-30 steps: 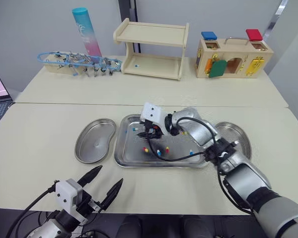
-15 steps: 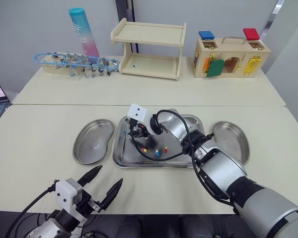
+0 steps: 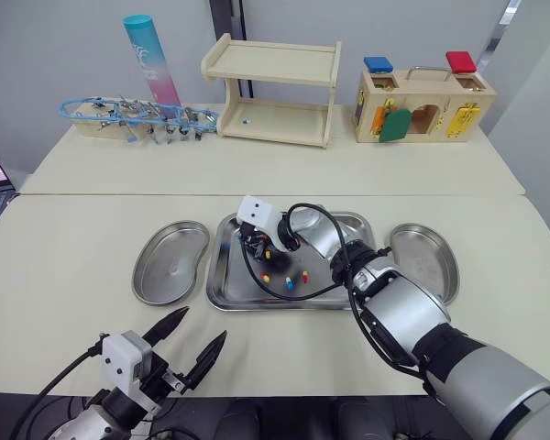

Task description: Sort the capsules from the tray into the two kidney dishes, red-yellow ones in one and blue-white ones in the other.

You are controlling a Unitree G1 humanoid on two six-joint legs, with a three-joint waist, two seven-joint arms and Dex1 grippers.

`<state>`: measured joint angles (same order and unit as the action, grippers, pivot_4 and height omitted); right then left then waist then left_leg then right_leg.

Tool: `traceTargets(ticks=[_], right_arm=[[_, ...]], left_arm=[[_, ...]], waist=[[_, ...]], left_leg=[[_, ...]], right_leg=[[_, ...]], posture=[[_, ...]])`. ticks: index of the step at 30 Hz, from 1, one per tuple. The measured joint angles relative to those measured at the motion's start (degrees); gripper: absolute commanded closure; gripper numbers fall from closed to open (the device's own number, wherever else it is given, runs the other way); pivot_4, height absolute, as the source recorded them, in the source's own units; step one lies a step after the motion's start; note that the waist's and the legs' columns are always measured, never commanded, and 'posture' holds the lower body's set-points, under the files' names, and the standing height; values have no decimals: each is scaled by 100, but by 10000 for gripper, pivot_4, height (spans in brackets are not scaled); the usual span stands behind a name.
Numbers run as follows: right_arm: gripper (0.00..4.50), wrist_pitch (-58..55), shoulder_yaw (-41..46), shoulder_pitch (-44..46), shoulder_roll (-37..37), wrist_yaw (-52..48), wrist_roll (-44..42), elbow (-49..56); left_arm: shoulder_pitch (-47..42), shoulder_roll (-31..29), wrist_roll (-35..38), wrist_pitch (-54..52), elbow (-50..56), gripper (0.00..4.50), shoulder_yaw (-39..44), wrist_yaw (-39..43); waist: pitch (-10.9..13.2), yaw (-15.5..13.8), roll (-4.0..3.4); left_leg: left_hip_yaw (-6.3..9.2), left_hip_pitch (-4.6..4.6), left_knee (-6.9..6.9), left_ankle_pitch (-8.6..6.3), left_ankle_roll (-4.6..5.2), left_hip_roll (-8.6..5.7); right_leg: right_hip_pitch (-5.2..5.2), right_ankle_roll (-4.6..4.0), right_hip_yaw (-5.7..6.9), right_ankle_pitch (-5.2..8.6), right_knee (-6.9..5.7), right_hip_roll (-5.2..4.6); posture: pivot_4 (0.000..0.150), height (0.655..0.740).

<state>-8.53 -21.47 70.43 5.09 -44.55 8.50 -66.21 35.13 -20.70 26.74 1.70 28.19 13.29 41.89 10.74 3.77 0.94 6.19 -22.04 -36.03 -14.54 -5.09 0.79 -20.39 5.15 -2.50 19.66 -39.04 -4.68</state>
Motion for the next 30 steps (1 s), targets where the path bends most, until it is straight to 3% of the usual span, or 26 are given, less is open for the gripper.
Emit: traceTargets(ticks=[5,11,17,24,30], right_arm=[[44914,-53,7,-149,-222,-441,-32,875],[44914,-1265,7,-1184,-1190,-1260,-307,4049],[44914,-2498,388,-2293,-3036,-1973,-846,6972],[44914,-2986,1119,-3329,-5026,-2501,-1387,8003],[44914,-2404,1664,-4251,-6305,-2437,-1213,7558]], left_arm=[[-46,-37,9,0,0,0,1,7],[-60,-85,48,1,-13,0,60,110],[-262,-665,248,-36,79,0,10,621],[-626,-1143,491,-262,313,0,-247,1168],[-1089,-1239,575,-278,351,0,-471,1401]], waist=[[0,-11,0],[-1,-57,1],[-2,-162,4],[-1,-162,2],[-1,-174,2]], left_leg=[[2,-4,0,0,0,0],[7,-12,-2,0,0,1],[10,-27,-6,0,0,-1],[3,-28,-5,0,1,-1],[-2,-22,-6,0,1,-1]], right_leg=[[-1,0,1,0,1,0],[-2,0,6,0,4,0],[-2,1,14,0,10,-2],[-1,1,9,0,13,-3],[4,1,7,0,13,-3]], posture=[[1500,7400],[1500,7400],[1500,7400],[1500,7400],[1500,7400]])
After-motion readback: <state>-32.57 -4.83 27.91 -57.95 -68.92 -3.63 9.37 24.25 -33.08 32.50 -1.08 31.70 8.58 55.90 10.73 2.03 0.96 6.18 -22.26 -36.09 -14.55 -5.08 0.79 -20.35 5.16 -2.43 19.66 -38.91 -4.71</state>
